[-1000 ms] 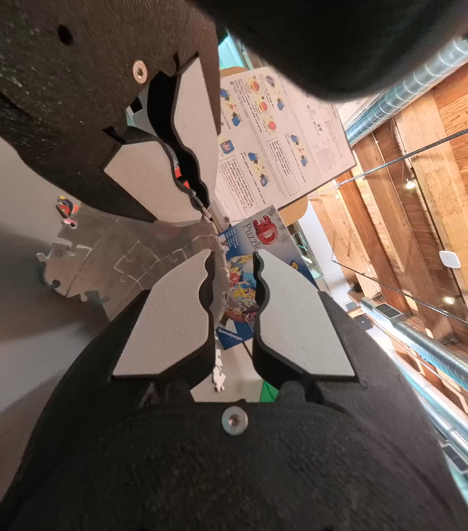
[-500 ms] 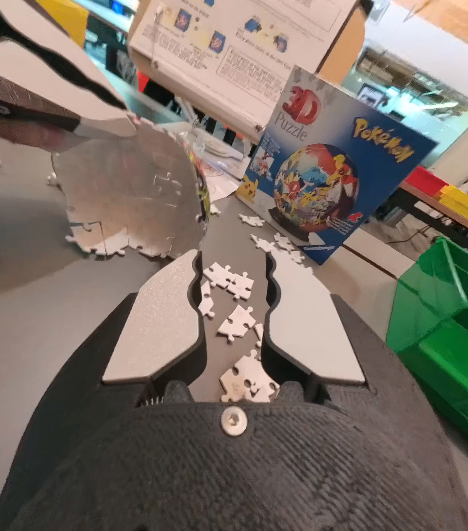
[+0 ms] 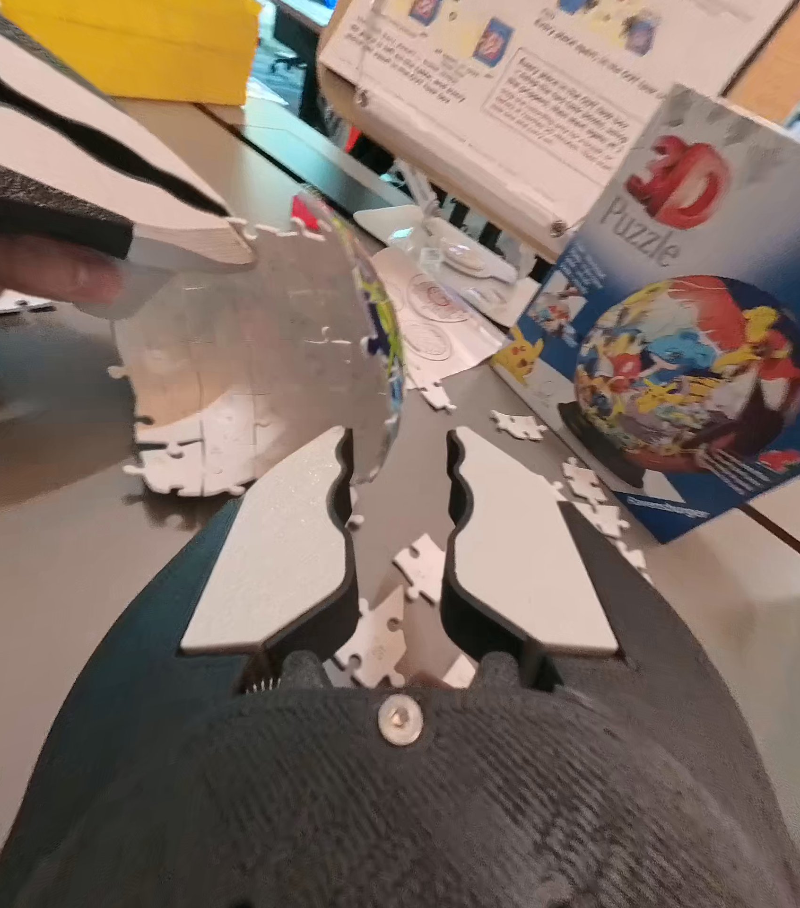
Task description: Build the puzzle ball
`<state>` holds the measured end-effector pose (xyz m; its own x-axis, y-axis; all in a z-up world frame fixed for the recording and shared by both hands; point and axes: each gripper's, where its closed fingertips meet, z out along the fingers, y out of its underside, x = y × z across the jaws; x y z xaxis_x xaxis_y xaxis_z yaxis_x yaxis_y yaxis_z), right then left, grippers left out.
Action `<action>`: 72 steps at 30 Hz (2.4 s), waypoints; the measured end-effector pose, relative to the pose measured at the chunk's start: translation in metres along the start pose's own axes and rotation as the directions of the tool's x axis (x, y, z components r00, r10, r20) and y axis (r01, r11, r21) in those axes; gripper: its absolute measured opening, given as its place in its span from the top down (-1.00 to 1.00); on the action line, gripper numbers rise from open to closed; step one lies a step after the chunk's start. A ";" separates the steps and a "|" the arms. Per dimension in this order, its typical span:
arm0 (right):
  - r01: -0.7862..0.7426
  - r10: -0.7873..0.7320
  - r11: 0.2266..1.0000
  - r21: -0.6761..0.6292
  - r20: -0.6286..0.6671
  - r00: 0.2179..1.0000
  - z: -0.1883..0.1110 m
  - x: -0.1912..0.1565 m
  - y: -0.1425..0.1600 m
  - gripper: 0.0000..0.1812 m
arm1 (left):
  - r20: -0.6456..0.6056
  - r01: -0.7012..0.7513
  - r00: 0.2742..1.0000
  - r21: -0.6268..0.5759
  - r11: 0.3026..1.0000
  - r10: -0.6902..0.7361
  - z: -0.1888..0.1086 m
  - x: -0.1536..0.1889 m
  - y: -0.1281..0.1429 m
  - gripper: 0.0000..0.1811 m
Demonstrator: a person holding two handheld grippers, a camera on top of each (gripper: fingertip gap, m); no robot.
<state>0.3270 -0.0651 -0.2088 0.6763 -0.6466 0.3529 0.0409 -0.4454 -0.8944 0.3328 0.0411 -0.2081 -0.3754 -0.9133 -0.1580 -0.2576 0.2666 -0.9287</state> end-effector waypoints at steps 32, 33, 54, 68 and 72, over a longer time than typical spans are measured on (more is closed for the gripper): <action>0.524 -0.503 0.852 0.009 -0.269 0.822 0.029 -0.004 -0.041 0.94 | 0.016 -0.003 1.000 -0.043 0.999 0.004 -0.018 -0.024 0.005 0.41; 0.542 -0.520 0.840 0.009 -0.274 0.809 0.030 -0.005 -0.042 0.94 | 0.010 -0.001 1.000 -0.051 0.999 0.002 -0.023 -0.025 0.005 0.40; 0.425 -0.410 0.905 0.010 -0.243 0.879 0.035 0.004 -0.021 0.92 | -0.070 -0.797 0.603 -0.112 0.594 0.795 -0.003 0.061 0.042 0.67; 0.291 -0.284 0.957 0.016 -0.178 0.942 0.040 0.014 -0.011 0.93 | -0.166 -0.868 0.497 -0.112 0.484 0.852 0.010 0.058 0.045 0.72; 0.281 -0.275 0.959 0.017 -0.169 0.947 0.041 0.015 -0.010 0.93 | -0.169 -0.897 0.440 -0.124 0.424 0.882 0.013 0.059 0.045 0.78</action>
<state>0.3671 -0.0454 -0.2058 0.5051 -0.5940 0.6261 0.2419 -0.5989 -0.7634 0.3109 -0.0044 -0.2637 -0.5430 -0.1148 -0.8319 0.1168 0.9707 -0.2102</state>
